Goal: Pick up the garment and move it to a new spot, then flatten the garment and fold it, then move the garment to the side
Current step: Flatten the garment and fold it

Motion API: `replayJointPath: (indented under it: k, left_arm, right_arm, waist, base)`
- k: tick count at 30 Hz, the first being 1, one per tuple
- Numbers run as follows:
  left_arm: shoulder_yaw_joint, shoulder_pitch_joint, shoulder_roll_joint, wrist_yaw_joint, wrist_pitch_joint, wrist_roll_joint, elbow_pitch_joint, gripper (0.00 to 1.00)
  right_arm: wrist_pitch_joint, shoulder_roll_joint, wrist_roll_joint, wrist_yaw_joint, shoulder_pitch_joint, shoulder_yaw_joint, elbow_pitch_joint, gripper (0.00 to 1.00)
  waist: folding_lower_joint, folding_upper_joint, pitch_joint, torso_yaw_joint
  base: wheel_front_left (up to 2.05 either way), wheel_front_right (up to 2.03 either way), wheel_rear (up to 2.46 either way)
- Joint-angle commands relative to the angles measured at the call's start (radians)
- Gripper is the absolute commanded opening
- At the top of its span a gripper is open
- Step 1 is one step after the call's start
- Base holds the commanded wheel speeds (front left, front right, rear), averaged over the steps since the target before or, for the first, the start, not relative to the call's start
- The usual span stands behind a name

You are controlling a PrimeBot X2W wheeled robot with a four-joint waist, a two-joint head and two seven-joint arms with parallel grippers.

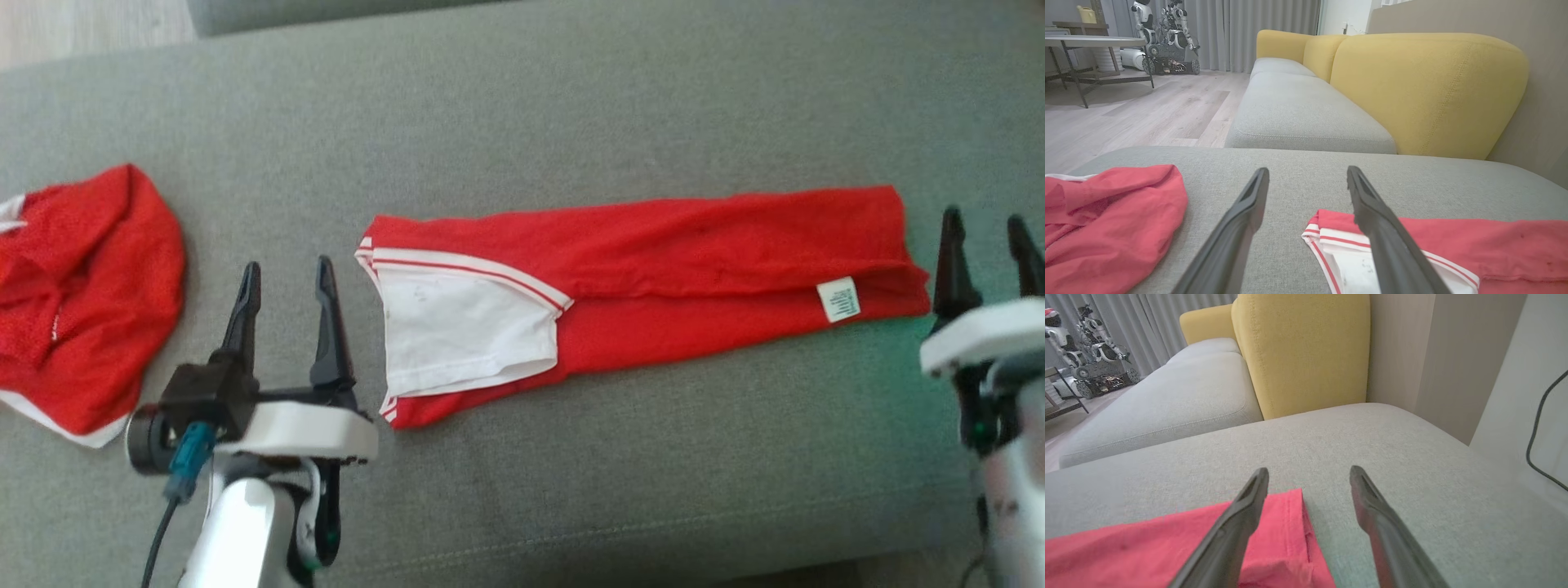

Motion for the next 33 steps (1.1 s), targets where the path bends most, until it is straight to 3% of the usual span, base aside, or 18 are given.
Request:
replayJointPath:
  k: [1, 9, 19, 20, 21, 22, 27, 33]
  left_arm:
    - [0.015, -0.058, 0.000, 0.005, -0.006, 0.002, -0.030, 1.00]
    - [-0.011, -0.101, 0.000, 0.016, -0.006, 0.003, -0.031, 1.00]
    - [-0.012, -0.123, 0.000, 0.023, -0.006, 0.015, -0.031, 1.00]
    - [-0.011, -0.125, 0.000, 0.023, -0.006, 0.016, -0.029, 1.00]
    - [-0.010, -0.127, 0.000, 0.023, -0.006, 0.018, -0.028, 1.00]
    - [-0.010, -0.129, 0.000, 0.022, -0.006, 0.019, -0.027, 1.00]
    - [-0.002, -0.132, 0.000, 0.021, -0.006, 0.018, -0.025, 1.00]
    - [0.003, -0.127, 0.000, 0.020, -0.006, 0.014, -0.021, 1.00]
  right_arm:
    - [0.021, -0.029, 0.010, -0.001, -0.057, 0.008, 0.020, 1.00]
    - [0.080, -0.054, 0.024, -0.001, -0.149, 0.008, 0.189, 1.00]
    - [0.154, -0.055, 0.103, -0.001, -0.202, 0.121, 0.333, 1.00]
    - [0.164, -0.056, 0.114, -0.001, -0.202, 0.133, 0.342, 0.93]
    - [0.170, -0.058, 0.124, -0.001, -0.204, 0.145, 0.349, 0.31]
    - [0.170, -0.061, 0.132, -0.001, -0.205, 0.155, 0.354, 0.00]
    - [0.142, -0.105, 0.161, -0.001, -0.221, 0.166, 0.388, 0.00]
    - [0.057, -0.196, 0.113, -0.001, -0.281, 0.111, 0.476, 0.00]
  waist:
    - [0.0000, 0.0000, 0.034, 0.010]
    - [0.0000, 0.0000, 0.082, 0.035]
    - [0.0000, 0.0000, 0.111, 0.046]
    - [0.0000, 0.0000, 0.110, 0.045]
    - [0.0000, 0.0000, 0.108, 0.044]
    - [0.0000, 0.0000, 0.105, 0.043]
    - [0.0000, 0.0000, 0.089, 0.034]
    - [0.0000, 0.0000, 0.070, 0.024]
  base:
    - [0.00, 0.00, 0.00]
    - [0.00, 0.00, 0.00]
    - [0.00, 0.00, 0.00]
    - [0.00, 0.00, 0.00]
    - [0.00, 0.00, 0.00]
    - [0.00, 0.00, 0.00]
    - [0.00, 0.00, 0.00]
    - [0.00, 0.00, 0.00]
